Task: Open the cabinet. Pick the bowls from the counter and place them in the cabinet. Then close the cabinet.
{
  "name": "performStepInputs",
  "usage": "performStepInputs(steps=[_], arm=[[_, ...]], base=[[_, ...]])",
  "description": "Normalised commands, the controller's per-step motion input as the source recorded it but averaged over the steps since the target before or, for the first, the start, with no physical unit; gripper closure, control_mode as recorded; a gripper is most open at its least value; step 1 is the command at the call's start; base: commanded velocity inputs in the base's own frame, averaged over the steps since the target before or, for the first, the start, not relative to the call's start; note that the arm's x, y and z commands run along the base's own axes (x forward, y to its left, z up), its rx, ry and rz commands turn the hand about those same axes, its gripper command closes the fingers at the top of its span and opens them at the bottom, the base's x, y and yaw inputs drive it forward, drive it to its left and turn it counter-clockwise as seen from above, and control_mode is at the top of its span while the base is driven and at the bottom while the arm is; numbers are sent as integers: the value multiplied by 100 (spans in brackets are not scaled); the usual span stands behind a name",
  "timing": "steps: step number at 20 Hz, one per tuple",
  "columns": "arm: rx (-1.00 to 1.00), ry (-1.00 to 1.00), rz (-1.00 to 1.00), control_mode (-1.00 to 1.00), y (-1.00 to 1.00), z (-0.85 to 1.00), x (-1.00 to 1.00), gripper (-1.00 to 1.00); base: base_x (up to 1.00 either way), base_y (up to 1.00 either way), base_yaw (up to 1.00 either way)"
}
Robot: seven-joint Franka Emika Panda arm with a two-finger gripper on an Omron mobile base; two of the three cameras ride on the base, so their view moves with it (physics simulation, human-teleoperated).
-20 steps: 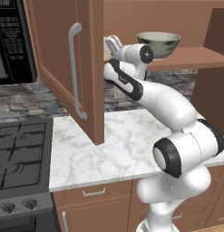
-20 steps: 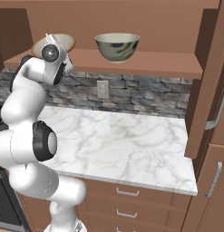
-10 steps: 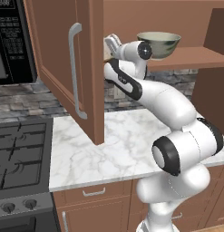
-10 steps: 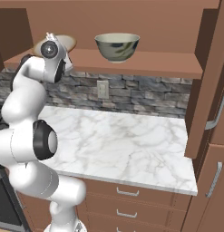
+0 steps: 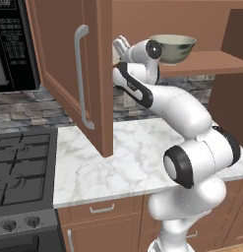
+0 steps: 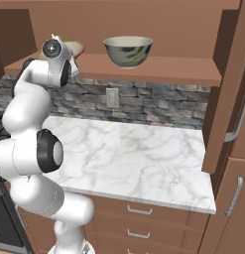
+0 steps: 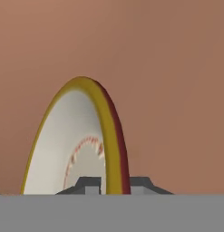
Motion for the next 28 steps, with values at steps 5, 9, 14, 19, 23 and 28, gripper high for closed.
performStepInputs(steps=[5, 9, 14, 19, 23, 28], arm=[[0, -5, 0, -100, 3, -6, 18, -100], [0, -16, 0, -100, 0, 0, 0, -100], [0, -20, 0, -100, 0, 2, 0, -100], [0, -7, 0, -100, -38, 22, -18, -100], [2, 0, -2, -100, -80, 98, -28, -100], [0, 4, -4, -100, -64, 98, -38, -100]], base=[[0, 0, 0], [0, 0, 0], [0, 0, 0], [0, 0, 0], [0, 0, 0], [0, 0, 0]])
